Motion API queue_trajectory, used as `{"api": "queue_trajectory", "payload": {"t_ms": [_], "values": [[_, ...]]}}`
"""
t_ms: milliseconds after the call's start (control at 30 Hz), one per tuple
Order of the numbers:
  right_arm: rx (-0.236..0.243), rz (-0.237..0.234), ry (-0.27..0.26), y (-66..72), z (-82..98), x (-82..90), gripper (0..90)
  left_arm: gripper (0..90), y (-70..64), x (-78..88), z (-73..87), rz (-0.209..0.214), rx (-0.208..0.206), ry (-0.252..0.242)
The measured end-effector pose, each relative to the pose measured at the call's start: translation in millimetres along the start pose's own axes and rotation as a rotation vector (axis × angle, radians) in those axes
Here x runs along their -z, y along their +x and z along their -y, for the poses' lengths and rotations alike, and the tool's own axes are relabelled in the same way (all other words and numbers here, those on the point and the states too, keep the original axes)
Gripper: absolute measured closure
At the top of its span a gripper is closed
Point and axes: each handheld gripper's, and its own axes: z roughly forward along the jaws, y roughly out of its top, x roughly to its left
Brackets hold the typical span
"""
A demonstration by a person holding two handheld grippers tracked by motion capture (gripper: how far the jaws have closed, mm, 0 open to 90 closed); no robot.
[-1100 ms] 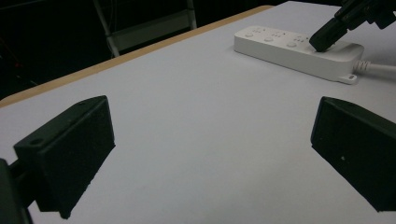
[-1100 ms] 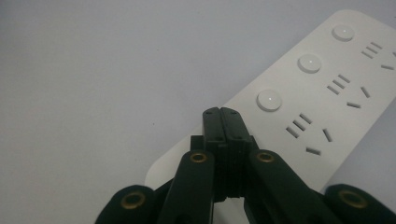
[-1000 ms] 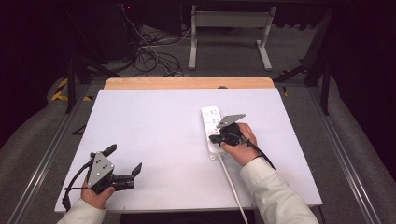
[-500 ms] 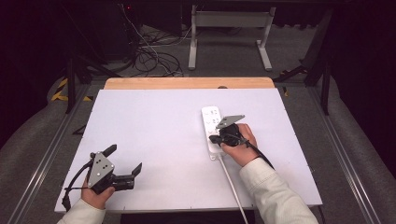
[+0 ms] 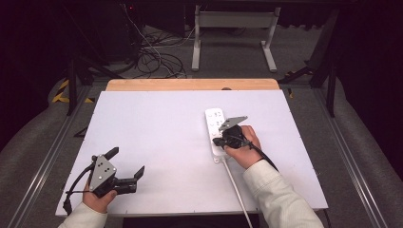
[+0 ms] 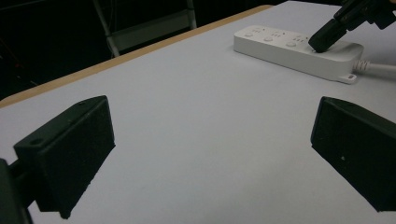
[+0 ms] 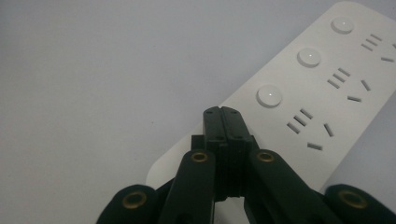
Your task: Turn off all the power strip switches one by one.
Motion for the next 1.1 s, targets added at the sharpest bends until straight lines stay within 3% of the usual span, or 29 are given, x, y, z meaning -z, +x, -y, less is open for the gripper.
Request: {"api": "queue_trajectory", "payload": {"t_ms": [67,100,133,233,300,633,767,1100], "values": [[0.002,-0.003,-0.010,-0.7,0.6,0.0,90.0,0.2,0.3,0.0,0.1,0.002,0.002,0.001],[0.019,-0.005,-0.040,-0.9,0.4,1.4,90.0,0.2,0.9,-0.2,0.1,0.004,-0.001,0.002],[0.036,0.021,-0.026,-0.2,-0.7,4.3,90.0,0.2,1.1,-0.3,0.2,0.003,0.003,0.000],[0.005,-0.012,-0.145,-1.0,-3.7,16.8,90.0,0.2,1.8,-0.9,0.3,0.002,0.008,0.001],[0.002,-0.019,-0.172,-1.3,-6.8,23.6,90.0,0.2,1.7,-1.3,0.3,0.001,0.007,0.003],[0.016,-0.008,-0.163,-0.2,-11.0,24.7,90.0,0.2,1.0,-0.7,0.2,0.001,0.006,0.003],[0.010,0.021,-0.152,-5.4,-16.4,22.6,90.0,0.2,1.7,-1.0,0.3,0.001,0.007,0.005],[-0.029,0.059,-0.102,-19.6,-22.0,1.7,90.0,0.2,2.2,-0.6,0.5,0.003,0.006,0.003]]}}
